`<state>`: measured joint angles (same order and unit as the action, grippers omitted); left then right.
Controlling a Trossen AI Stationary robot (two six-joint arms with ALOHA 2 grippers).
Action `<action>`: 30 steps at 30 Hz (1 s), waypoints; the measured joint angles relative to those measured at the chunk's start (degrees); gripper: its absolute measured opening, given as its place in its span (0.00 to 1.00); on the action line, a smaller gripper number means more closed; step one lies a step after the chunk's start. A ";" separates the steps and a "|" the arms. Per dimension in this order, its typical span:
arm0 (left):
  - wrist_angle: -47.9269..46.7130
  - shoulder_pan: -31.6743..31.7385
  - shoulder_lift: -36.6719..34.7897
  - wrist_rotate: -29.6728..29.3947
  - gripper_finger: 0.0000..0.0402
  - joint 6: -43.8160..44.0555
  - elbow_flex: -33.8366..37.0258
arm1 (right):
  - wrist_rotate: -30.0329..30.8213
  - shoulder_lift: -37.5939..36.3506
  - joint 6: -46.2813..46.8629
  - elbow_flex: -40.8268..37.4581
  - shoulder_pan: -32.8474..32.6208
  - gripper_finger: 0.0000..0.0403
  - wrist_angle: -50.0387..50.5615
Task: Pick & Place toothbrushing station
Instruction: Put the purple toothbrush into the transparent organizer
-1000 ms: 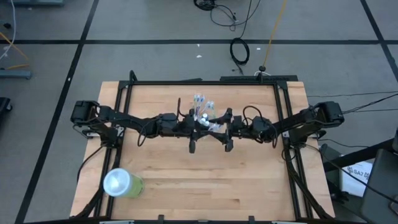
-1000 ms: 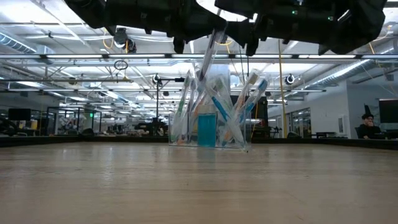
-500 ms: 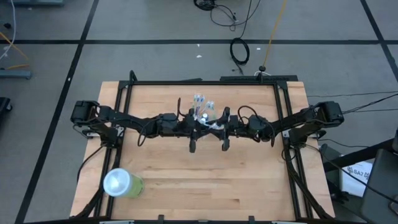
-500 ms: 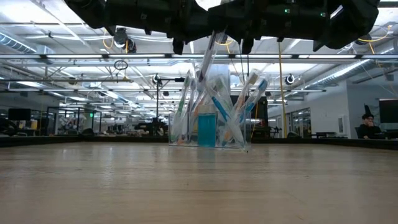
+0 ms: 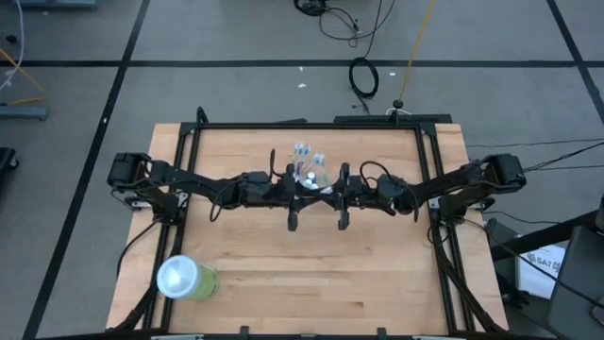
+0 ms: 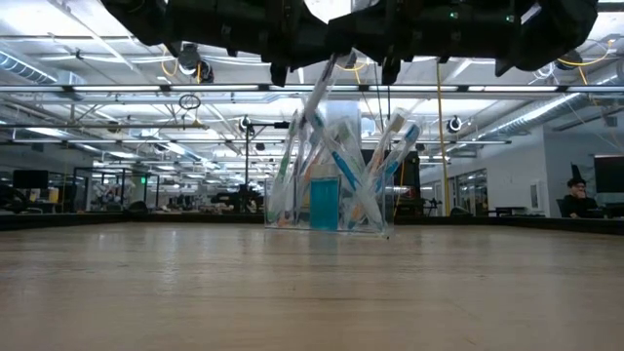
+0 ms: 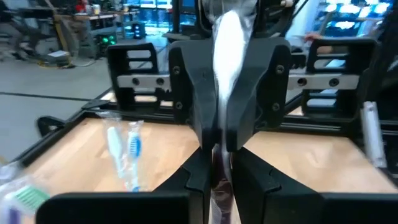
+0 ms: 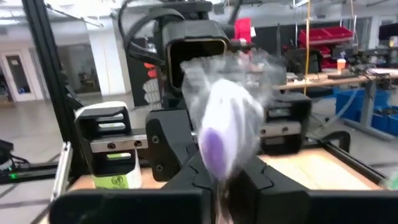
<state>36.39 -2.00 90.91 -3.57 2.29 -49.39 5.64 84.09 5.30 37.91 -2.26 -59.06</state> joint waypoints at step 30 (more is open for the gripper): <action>-2.39 0.92 -0.09 -4.58 0.56 -1.73 0.00 | 10.36 -16.71 2.23 -0.07 3.62 0.02 42.37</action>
<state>34.00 -1.08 90.83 -8.15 0.55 -49.39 16.01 67.37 7.53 37.85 1.36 -16.69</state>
